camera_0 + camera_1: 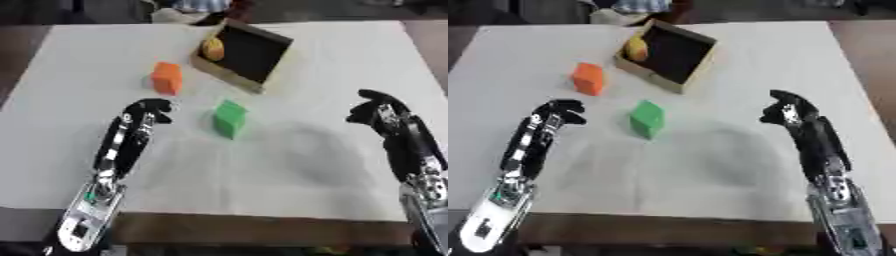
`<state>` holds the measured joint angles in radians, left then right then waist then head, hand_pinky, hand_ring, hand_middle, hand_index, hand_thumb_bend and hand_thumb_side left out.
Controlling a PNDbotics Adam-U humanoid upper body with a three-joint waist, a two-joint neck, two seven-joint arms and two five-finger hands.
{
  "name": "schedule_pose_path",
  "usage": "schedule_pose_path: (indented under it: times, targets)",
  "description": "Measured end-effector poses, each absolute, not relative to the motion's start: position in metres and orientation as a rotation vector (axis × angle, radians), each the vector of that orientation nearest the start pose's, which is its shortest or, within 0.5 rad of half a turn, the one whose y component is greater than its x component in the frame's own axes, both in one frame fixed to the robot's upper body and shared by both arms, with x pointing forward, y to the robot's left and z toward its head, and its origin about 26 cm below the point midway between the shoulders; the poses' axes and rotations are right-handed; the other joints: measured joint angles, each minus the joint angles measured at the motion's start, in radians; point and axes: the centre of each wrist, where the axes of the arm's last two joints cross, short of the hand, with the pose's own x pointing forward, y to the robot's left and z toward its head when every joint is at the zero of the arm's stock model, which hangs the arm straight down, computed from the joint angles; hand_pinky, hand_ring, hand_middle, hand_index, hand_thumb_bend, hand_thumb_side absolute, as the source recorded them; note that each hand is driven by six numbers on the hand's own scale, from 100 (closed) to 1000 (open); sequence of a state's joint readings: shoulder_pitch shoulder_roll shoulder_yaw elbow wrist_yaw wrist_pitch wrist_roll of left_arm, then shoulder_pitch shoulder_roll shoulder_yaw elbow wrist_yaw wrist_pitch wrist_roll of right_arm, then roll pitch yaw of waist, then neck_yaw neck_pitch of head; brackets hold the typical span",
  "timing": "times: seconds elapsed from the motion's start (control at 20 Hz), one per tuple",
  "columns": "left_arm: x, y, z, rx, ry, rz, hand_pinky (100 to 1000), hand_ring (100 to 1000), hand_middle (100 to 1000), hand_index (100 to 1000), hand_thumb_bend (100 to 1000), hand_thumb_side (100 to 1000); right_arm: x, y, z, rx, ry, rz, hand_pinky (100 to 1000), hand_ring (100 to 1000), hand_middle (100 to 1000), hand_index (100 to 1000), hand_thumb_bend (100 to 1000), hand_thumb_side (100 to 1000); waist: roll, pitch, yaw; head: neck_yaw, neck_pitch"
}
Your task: Pick up objects on the table and place them in the box.
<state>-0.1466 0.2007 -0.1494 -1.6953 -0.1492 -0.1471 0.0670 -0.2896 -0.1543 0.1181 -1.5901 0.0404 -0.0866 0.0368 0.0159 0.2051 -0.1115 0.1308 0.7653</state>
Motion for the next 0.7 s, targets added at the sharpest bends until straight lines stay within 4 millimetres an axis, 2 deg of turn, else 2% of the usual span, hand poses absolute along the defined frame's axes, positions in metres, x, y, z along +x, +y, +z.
schedule_pose_path:
  times: [0.7]
  targets:
    - [0.3073,0.2310,0.0651,0.148,-1.978,-0.402,715,606,622,736,100,866,0.3409,-0.2158,0.0777,0.024,-1.930,0.368,735,603,558,806,100,819,0.000,-0.003,0.000,-0.001,0.000]
